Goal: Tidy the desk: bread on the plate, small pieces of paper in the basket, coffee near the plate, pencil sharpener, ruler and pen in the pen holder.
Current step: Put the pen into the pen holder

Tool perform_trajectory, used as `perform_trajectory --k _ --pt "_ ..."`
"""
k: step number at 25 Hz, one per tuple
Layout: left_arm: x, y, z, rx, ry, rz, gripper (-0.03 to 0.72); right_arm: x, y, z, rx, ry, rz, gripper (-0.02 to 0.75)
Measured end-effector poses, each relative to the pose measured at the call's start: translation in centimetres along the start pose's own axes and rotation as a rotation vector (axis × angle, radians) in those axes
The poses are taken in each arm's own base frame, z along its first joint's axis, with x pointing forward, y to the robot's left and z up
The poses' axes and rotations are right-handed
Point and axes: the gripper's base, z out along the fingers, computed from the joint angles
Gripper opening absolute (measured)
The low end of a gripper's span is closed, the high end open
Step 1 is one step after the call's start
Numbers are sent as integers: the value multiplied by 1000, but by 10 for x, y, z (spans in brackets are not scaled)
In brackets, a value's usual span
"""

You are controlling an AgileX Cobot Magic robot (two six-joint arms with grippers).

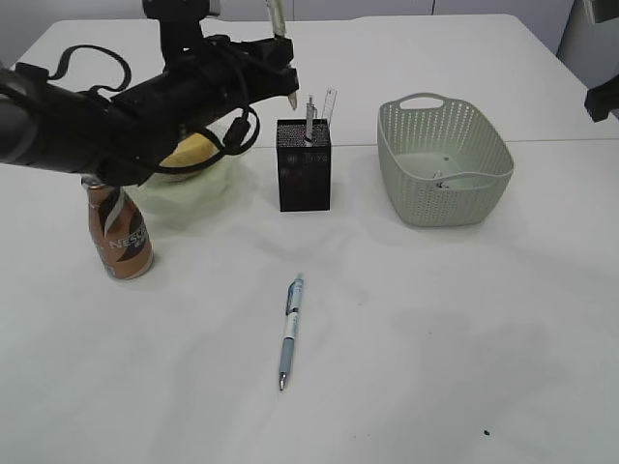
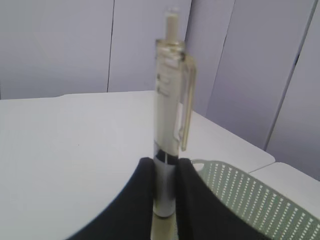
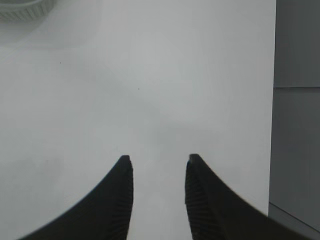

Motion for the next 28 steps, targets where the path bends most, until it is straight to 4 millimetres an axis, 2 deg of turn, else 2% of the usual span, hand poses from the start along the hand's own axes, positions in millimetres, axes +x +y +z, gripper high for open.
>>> perform_trajectory --k 4,9,20,28 --pt "3 5 17 -16 23 6 62 0 0 0 0 0 0 291" --pt "17 10 30 -33 62 7 62 0 0 0 0 0 0 291" --pt "44 17 34 -48 125 0 65 0 0 0 0 0 0 291" --pt "45 17 35 -49 126 0 67 0 0 0 0 0 0 291"
